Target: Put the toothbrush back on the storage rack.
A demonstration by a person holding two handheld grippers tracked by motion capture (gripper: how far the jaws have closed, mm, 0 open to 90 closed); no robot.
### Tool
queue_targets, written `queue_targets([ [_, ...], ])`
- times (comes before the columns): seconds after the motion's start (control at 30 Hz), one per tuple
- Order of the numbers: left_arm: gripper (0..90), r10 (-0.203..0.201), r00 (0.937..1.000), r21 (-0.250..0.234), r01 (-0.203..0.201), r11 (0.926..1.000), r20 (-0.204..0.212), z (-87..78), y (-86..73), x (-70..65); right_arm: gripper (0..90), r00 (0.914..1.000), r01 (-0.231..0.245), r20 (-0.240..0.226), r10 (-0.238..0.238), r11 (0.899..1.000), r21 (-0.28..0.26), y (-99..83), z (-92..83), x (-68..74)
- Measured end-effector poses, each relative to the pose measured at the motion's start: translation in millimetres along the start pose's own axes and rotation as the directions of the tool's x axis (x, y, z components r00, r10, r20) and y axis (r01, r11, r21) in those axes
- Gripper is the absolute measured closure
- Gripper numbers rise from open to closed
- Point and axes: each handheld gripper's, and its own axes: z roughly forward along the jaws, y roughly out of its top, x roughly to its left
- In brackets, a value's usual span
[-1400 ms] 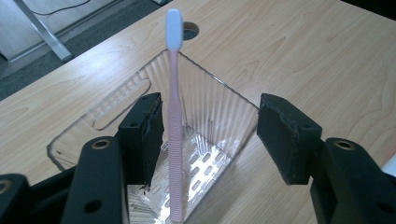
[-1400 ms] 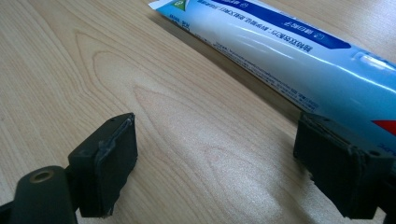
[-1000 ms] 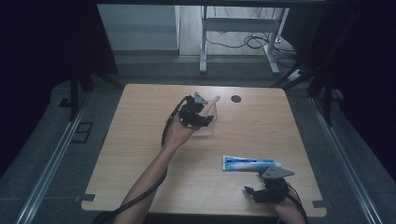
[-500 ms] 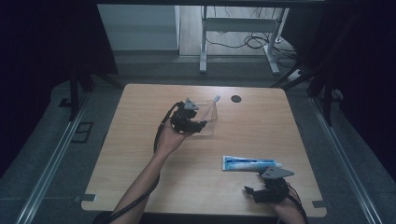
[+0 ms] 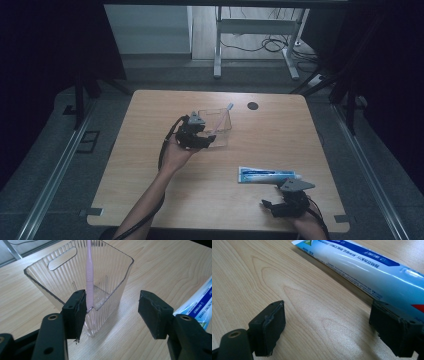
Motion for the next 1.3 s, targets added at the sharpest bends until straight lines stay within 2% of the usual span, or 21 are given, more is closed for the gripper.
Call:
queue_targets([
  [0.33,37.7,-0.014,0.9997,0.006,0.014,0.9999,0.021,-5.2,-12.2,-1.8,13.4,1.0000,0.001,0.001,-0.001,1.000,0.001,0.0,0.0,0.1],
  [0.73,30.2,-0.018,0.9998,0.023,0.018,0.9996,0.010,-12.6,-26.4,-4.3,13.4,1.0000,0.002,0.002,-0.002,1.000,0.001,0.0,0.0,0.1],
  [1.13,21.7,-0.039,0.9990,0.032,0.038,0.9988,0.025,-16.2,-37.4,-10.2,13.5,1.0000,0.001,0.002,-0.001,1.000,0.001,0.0,0.0,0.1],
  [1.3,19.9,-0.033,0.9992,0.036,0.032,0.9988,0.023,-17.3,-42.8,-14.0,13.6,1.0000,0.000,0.002,0.000,1.000,0.001,0.0,-0.1,0.1],
])
